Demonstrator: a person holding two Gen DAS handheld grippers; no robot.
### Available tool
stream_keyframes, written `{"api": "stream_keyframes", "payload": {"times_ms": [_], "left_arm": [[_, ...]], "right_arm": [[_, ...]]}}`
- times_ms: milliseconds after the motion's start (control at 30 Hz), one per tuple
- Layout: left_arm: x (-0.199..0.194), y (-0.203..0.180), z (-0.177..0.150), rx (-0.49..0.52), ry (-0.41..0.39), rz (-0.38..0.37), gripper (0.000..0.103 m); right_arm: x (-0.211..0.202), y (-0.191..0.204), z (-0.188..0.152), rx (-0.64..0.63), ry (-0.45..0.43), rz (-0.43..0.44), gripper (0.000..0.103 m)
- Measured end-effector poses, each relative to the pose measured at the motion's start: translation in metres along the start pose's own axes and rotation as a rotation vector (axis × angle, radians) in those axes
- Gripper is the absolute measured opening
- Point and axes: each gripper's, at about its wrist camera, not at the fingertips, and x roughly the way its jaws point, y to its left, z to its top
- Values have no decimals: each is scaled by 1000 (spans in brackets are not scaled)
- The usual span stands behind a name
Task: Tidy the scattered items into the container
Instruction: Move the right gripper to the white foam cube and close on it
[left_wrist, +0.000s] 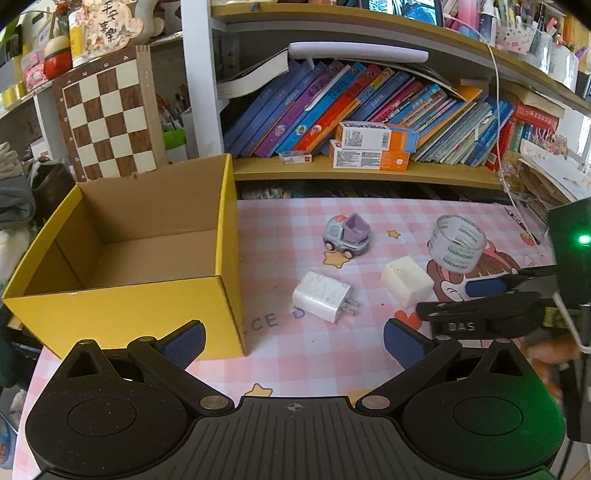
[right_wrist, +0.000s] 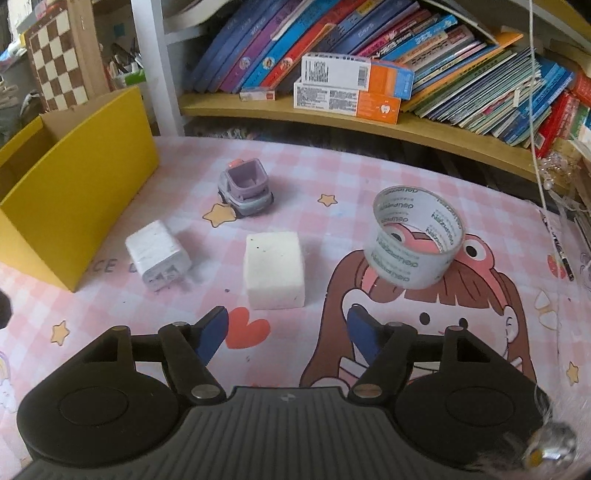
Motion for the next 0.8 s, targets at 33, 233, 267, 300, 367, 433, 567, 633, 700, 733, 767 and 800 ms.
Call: {"api": "stream_keyframes", "payload": {"times_ms": [33,233,267,300,367,433,567,633,700,733,767,800], "left_arm": [[0,-1,0,4,-1,-5,103],[0,-6,0,30,-6,-25,103],[0,-6,0,32,-6,-26,103],[0,-6,0,33,-7,-28,103],[-1,-6,0,35,-10,-29,103],[-1,-5,1,37,-12,-30,103],[0,-5,1,42,-10,-31,103],[1,-5,1,46,-9,-32,103],[0,-6,1,53,-10,-34,103],[0,-7,2,56,-11,-35,103],[0,-7,2,60,-13,-36,103],[0,-7,2,62,-15,-36,103]], "right_arm": [[4,0,0,-3,8,0,71],[19,0,2,-13,34,10,70],[20,-1,2,-11,36,13,69],[22,-1,3,-11,38,14,69],[26,0,4,-15,42,15,68],[29,0,5,-20,46,18,66],[35,0,7,-22,52,23,64],[36,1,9,-33,49,21,63],[37,1,10,-39,47,21,57],[37,1,11,-40,46,21,55],[37,1,11,-41,45,21,51],[37,1,12,-40,44,23,48]]}}
